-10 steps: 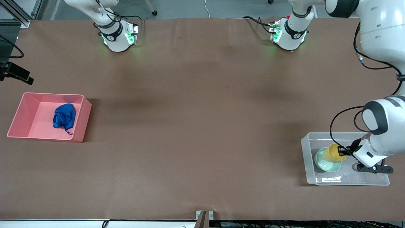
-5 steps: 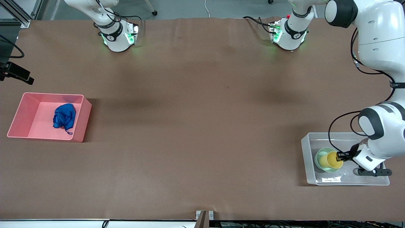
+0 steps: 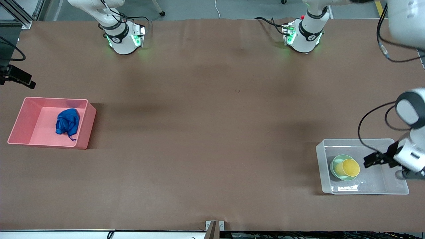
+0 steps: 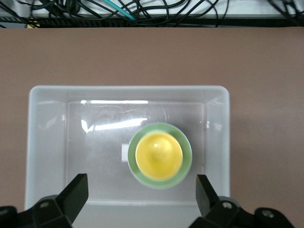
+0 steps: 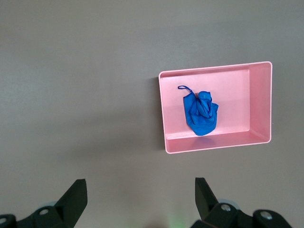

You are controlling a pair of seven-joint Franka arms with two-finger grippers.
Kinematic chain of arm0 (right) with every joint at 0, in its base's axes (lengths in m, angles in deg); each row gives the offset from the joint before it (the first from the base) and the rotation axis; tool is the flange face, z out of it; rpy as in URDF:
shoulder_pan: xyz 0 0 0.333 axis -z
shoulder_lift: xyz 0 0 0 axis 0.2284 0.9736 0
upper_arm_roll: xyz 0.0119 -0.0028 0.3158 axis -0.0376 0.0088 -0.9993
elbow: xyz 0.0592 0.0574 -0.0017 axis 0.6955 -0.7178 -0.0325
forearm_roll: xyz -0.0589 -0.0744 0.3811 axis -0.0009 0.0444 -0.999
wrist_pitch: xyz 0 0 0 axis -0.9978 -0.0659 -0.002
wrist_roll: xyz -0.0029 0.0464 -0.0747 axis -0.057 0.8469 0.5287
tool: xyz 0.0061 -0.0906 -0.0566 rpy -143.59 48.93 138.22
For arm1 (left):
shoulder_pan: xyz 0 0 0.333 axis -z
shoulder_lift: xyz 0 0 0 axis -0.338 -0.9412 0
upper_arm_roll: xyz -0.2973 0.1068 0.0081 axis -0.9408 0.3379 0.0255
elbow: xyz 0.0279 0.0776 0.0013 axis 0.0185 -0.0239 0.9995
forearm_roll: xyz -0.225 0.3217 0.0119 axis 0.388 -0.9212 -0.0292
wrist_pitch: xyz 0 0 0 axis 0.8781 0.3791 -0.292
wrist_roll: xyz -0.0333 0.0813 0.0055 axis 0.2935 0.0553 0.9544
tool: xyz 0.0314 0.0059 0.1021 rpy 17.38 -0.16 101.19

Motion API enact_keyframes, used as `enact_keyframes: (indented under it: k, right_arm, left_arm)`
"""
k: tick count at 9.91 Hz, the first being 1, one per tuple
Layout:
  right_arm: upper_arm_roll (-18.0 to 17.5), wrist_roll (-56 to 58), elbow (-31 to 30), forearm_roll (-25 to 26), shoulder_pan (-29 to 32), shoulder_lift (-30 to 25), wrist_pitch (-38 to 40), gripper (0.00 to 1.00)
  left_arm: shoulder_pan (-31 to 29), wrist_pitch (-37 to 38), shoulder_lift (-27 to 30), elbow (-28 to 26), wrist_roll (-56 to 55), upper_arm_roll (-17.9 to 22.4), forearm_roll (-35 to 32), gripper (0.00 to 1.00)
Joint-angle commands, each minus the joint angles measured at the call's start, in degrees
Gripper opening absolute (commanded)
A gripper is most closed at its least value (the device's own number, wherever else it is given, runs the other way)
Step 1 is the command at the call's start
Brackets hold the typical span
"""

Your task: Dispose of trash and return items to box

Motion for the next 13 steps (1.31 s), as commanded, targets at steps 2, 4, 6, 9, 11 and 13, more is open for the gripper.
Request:
enact_keyframes:
  k: [2,4,6,9,11,13]
  right_arm:
    - [0.44,-0.14,0.01,-0.06,-0.6,-0.36,0.13,1.0]
    - [0.44,-0.05,0.01,-0.06,-0.52,-0.36,0.12,1.0]
    - [0.44,-0.05,0.01,-0.06,-0.43,-0.36,0.13,1.0]
    - [0.53,0.03,0.01,-0.06,-0.25,-0.36,0.21,1.0]
    - [0.53,0.03,0.01,-0.14,-0.25,-0.36,0.04,1.0]
    - [0.53,0.03,-0.08,-0.23,-0.25,-0.36,-0.4,1.0]
  left_arm:
    - [-0.32,4.43,17.84,-16.95,-2.9,-4.1,-2.29,1.0]
    - [-0.5,14.62,21.56,-12.77,-6.48,-5.25,-2.38,1.0]
    - [-0.77,27.44,20.7,-1.03,-11.23,-7.8,-4.82,1.0]
    - [-0.68,36.71,20.25,7.82,-10.46,-8.42,-5.81,1.0]
    - [-0.59,38.39,21.66,5.29,-10.37,-8.86,-5.46,1.0]
    - [-0.59,38.22,23.42,2.73,-10.46,-8.95,-5.46,1.0]
